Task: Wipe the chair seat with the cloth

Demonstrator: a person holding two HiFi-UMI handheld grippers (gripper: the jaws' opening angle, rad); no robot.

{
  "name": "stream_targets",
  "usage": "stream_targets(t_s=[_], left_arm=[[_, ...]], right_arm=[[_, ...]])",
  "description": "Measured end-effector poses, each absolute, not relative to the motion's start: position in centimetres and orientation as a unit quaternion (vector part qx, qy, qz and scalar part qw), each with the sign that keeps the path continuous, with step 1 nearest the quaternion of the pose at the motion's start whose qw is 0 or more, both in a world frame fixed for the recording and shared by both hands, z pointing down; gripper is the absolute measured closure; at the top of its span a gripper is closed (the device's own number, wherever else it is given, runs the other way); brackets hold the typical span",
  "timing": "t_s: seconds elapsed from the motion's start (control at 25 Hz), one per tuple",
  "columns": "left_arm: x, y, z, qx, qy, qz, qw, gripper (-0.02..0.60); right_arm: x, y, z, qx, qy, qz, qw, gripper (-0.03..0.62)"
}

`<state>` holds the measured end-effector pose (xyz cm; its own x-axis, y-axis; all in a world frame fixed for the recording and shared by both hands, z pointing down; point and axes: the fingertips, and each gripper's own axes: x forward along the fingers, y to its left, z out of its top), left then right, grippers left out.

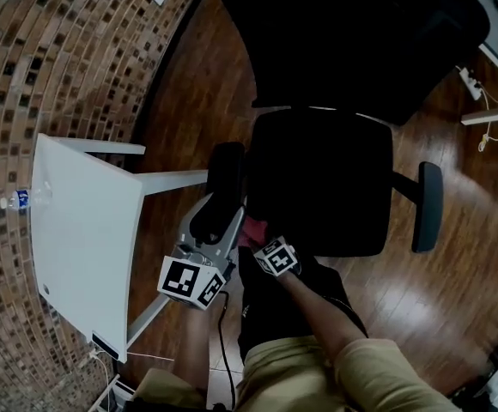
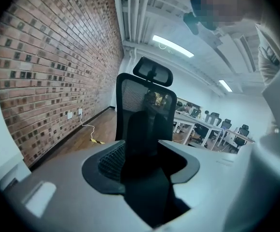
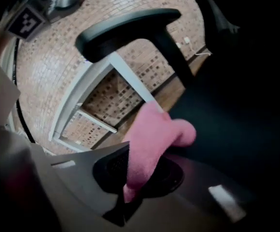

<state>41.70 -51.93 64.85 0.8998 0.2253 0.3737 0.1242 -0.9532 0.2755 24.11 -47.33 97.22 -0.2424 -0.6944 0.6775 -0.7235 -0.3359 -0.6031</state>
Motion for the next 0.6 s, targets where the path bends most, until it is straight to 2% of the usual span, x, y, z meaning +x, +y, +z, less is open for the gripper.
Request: stream_targets(t_s=[0.12, 0.2, 0.36, 0.6], left_arm=[[41.2, -52.3, 64.5, 0.967, 0.089, 0.208, 0.121, 0.39], [41.2, -52.0, 64.5, 0.966, 0.092, 0.208, 0.122, 0.391], [41.9, -51.3, 64.3, 0.966, 0.103, 0.199, 0.129, 0.391], [42.7, -50.4, 64.0, 0.966, 0.115, 0.193, 0.13, 0.391]], right_arm=[[27.0, -39.4, 99.5, 0.646, -0.513, 0.564, 0.024, 0.579], [29.4, -30.7, 100.1, 0.678, -0.458, 0.573, 0.048, 0.579], [34.0, -13.7, 99.4, 0.739, -0.328, 0.587, 0.052, 0.579], [36.4, -0.6, 97.3, 0.773, -0.147, 0.605, 0.119, 0.58]])
